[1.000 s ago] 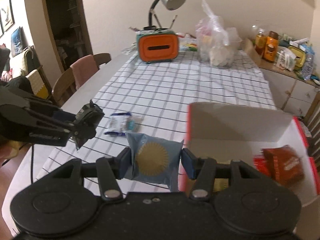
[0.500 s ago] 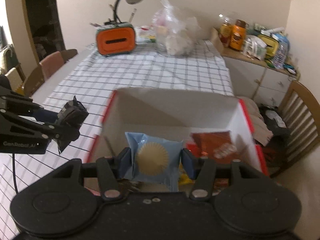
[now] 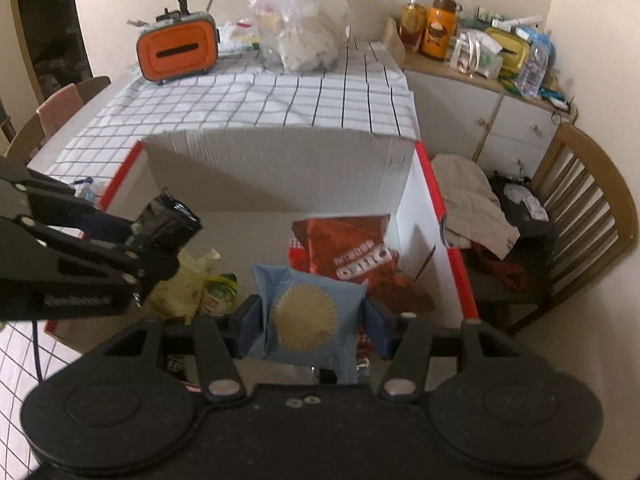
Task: Organize snacks
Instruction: 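Carry the black bar with the left tool while the right tool carries the blue pouch into the box, then open the left tool inside the box while the right tool releases the blue pouch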
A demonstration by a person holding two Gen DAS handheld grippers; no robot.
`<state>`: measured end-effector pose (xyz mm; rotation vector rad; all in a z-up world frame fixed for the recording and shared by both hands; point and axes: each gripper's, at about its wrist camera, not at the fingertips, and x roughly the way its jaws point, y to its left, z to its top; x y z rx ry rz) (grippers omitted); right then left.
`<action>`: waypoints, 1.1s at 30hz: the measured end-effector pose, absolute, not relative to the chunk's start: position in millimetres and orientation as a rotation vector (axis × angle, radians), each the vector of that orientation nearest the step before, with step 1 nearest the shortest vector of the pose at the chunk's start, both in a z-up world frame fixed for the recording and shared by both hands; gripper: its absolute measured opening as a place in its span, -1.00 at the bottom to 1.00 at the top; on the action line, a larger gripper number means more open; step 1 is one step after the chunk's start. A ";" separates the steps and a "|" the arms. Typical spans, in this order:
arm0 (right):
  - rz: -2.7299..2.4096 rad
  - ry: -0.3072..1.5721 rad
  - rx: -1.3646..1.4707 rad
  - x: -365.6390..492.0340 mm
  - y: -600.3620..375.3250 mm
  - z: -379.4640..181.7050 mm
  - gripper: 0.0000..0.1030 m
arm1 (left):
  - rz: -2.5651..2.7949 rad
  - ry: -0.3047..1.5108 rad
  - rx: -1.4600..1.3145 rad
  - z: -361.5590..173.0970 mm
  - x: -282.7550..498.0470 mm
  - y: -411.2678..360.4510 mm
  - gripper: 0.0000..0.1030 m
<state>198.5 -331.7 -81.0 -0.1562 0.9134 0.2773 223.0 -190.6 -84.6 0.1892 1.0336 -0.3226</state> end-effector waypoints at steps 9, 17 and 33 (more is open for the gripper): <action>0.286 0.945 -0.165 205.1 -332.4 -96.0 0.05 | -0.298 1.092 0.234 -98.9 232.5 -207.8 -0.37; 0.313 0.959 -0.144 208.8 -333.9 -98.2 0.14 | -0.274 1.114 0.241 -99.2 237.3 -210.5 -0.36; 0.370 0.932 -0.036 193.8 -351.3 -73.5 0.23 | -0.301 1.002 0.156 -64.3 214.2 -192.4 0.12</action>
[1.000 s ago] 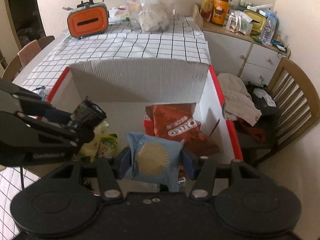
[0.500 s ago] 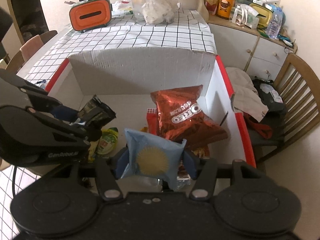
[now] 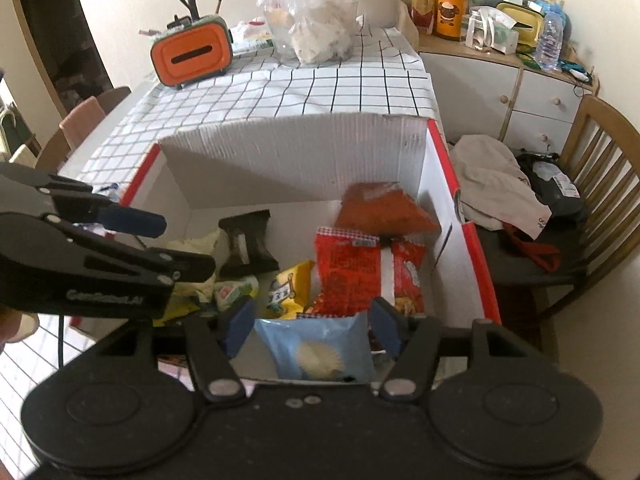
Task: Organize snacks
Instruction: 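Open the left tool inside the box while the right tool releases the blue pouch, then move both tools back from the box toward the white wrapped snack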
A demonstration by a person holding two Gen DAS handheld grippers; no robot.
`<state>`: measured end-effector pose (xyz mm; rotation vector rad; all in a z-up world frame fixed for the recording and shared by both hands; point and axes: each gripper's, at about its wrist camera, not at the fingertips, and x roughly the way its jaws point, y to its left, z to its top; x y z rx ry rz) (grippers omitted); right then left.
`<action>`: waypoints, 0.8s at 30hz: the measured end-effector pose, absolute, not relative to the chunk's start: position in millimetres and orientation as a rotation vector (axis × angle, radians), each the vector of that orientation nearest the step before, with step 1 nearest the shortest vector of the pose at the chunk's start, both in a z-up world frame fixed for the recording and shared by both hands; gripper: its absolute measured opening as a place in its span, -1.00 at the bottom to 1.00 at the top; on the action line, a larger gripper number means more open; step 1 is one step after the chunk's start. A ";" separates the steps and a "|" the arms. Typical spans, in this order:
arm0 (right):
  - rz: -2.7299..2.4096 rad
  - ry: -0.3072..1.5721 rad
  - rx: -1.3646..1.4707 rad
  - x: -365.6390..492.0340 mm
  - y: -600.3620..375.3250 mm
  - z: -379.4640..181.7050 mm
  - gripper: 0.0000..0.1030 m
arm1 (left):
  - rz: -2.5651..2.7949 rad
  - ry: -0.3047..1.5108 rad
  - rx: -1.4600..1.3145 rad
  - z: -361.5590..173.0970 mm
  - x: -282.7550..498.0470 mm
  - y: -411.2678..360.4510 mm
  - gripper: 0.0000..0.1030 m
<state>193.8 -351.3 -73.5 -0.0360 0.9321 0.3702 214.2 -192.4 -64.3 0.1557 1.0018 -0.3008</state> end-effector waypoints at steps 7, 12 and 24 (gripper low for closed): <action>0.394 0.897 0.004 182.8 -346.3 -51.6 0.29 | -0.300 0.924 0.111 -38.4 196.5 -171.9 0.31; 0.411 0.850 -0.007 171.9 -331.2 -37.1 0.60 | -0.287 0.871 0.095 -23.7 181.2 -149.4 0.47; 0.448 0.784 -0.030 152.2 -269.9 -18.4 0.87 | -0.195 0.757 0.057 -8.0 152.2 -70.3 0.67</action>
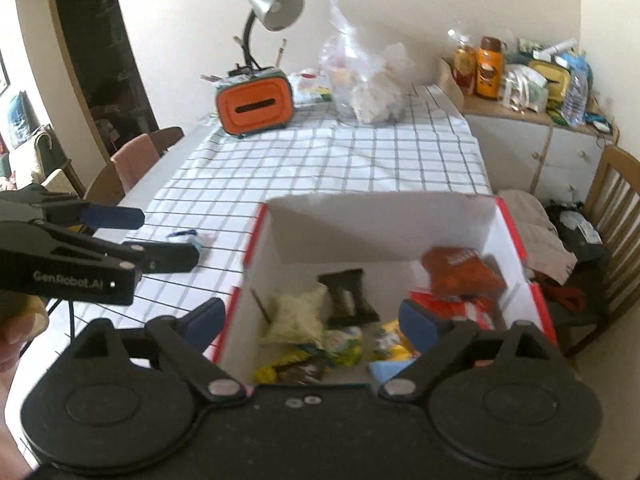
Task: Organize snacks
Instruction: 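Move both tools back from the box toward the white wrapped snack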
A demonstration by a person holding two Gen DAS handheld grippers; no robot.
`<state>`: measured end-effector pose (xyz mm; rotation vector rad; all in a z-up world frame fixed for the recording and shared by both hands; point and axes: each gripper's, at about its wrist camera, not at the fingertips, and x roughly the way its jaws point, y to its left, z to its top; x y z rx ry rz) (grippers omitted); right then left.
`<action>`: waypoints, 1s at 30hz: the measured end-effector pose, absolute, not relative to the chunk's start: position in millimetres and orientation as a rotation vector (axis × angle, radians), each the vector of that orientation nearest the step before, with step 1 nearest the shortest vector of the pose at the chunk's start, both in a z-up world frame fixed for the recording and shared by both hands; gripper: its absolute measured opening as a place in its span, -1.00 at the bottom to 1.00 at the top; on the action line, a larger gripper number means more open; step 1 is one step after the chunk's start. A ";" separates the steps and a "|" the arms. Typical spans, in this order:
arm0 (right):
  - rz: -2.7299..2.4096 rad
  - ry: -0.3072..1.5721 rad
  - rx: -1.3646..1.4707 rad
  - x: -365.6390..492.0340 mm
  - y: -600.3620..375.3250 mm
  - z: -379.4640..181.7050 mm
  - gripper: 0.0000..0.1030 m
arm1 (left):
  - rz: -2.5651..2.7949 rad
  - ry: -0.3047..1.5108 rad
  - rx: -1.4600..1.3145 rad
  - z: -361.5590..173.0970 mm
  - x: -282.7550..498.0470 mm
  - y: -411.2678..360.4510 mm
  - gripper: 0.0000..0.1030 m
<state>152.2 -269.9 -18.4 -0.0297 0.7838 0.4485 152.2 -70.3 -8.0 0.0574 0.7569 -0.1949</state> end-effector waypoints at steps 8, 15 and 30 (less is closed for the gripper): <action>0.466 0.746 -0.071 144.3 -207.7 -17.2 0.98 | -0.181 0.750 0.013 -14.8 145.3 -9.6 0.76; 0.482 0.734 -0.120 146.2 -145.2 -32.3 0.98 | -0.147 0.761 0.009 -26.1 150.7 47.3 0.78; 0.543 0.791 -0.197 194.1 -31.0 -99.1 0.93 | -0.052 0.797 0.012 -64.8 174.0 144.0 0.78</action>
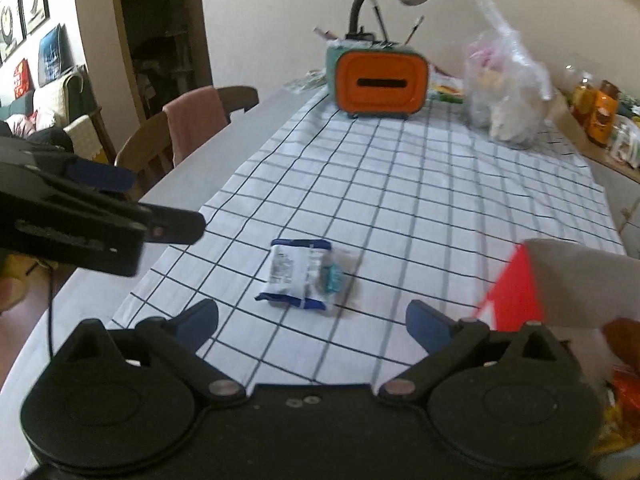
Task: Organize snacks
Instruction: 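Move both tools back from the box toward the white wrapped snack, then grasp the white-and-blue wrapped snack with the right tool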
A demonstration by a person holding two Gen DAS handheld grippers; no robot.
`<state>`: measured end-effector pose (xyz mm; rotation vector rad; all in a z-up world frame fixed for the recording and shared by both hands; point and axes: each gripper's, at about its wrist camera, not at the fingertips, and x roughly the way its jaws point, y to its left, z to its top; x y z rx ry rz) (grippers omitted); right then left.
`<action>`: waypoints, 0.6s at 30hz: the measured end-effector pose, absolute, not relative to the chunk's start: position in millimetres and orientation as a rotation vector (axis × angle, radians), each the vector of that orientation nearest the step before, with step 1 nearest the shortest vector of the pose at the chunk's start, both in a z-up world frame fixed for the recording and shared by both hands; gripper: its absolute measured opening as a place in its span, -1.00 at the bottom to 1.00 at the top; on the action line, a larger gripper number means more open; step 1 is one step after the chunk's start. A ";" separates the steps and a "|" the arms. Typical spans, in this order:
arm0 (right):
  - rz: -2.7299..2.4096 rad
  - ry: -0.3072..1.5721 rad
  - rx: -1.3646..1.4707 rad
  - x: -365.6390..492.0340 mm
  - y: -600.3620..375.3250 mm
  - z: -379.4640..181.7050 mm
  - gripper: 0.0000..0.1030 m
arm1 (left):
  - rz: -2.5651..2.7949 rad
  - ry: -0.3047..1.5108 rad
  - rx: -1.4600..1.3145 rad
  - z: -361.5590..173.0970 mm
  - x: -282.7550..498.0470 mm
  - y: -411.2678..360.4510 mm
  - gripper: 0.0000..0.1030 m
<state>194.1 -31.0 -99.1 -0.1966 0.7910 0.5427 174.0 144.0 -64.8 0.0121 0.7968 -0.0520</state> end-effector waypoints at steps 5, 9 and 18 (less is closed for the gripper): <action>0.558 0.815 -0.214 213.2 -7.8 -120.4 0.85 | -0.035 0.802 -0.003 -76.4 179.8 160.7 0.78; 0.544 0.843 -0.227 230.3 5.6 -136.4 0.77 | -0.024 0.805 -0.023 -83.6 186.8 170.5 0.78; 0.542 0.910 -0.214 261.9 23.2 -158.7 0.56 | 0.005 0.833 -0.070 -99.8 198.5 188.5 0.78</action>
